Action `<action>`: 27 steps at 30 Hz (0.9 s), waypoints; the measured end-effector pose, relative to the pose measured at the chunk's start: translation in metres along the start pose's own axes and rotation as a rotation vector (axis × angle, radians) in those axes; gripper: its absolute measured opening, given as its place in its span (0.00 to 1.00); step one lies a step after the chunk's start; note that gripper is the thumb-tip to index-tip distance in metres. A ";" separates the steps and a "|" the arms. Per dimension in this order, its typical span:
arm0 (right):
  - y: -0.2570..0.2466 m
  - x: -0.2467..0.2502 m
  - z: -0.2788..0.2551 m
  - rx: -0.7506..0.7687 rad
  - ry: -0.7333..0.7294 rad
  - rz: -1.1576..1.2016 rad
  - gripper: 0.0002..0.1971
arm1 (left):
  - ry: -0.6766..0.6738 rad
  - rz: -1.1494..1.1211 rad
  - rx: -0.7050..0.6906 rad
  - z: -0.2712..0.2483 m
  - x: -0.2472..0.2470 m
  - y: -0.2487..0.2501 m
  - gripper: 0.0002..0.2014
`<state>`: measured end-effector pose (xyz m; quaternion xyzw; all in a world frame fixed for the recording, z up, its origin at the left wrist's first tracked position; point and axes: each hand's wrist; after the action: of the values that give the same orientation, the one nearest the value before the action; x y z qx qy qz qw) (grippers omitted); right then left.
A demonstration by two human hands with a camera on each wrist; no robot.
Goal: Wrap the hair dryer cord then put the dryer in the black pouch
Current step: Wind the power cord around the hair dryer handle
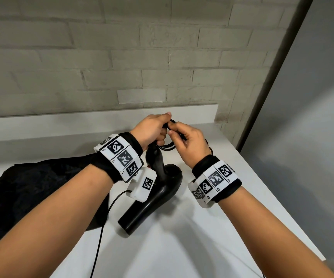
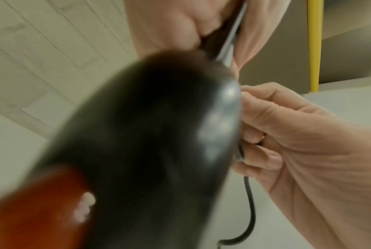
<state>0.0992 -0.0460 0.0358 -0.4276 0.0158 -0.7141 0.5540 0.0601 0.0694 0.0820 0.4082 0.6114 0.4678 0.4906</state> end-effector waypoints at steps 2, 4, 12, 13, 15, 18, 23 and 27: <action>0.002 0.000 -0.001 0.017 -0.013 -0.006 0.13 | 0.015 -0.005 -0.007 0.001 -0.001 0.000 0.18; 0.004 0.001 -0.003 -0.006 -0.043 0.000 0.13 | 0.052 -0.024 -0.026 0.002 -0.001 0.000 0.18; 0.040 0.019 -0.017 -0.185 -0.130 -0.234 0.25 | 0.151 -0.048 -0.082 0.003 0.009 0.000 0.18; 0.048 0.022 -0.018 -0.253 -0.182 -0.286 0.27 | 0.154 -0.051 -0.083 0.004 0.009 0.000 0.17; 0.064 0.031 -0.025 -0.387 -0.344 -0.365 0.31 | 0.152 -0.052 -0.079 0.003 0.010 0.000 0.17; 0.087 0.038 -0.041 -0.528 -0.652 -0.480 0.32 | 0.145 -0.050 -0.082 0.002 0.007 0.000 0.17; 0.111 0.027 -0.067 -0.572 -0.898 -0.687 0.21 | 0.131 -0.050 -0.080 0.002 0.002 0.000 0.17; 0.114 0.023 -0.072 -0.557 -0.941 -0.703 0.12 | 0.119 -0.060 -0.071 0.003 0.000 -0.001 0.16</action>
<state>0.1422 -0.1412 -0.0525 -0.8020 -0.1849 -0.5585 0.1036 0.0624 0.0698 0.0805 0.3437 0.6344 0.4978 0.4813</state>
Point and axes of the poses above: each hand's wrist, its own z-axis towards the middle knuckle, its own x-axis out of the back of the hand, y = z × x, and after that the axes turned 15 degrees about -z, right-handed
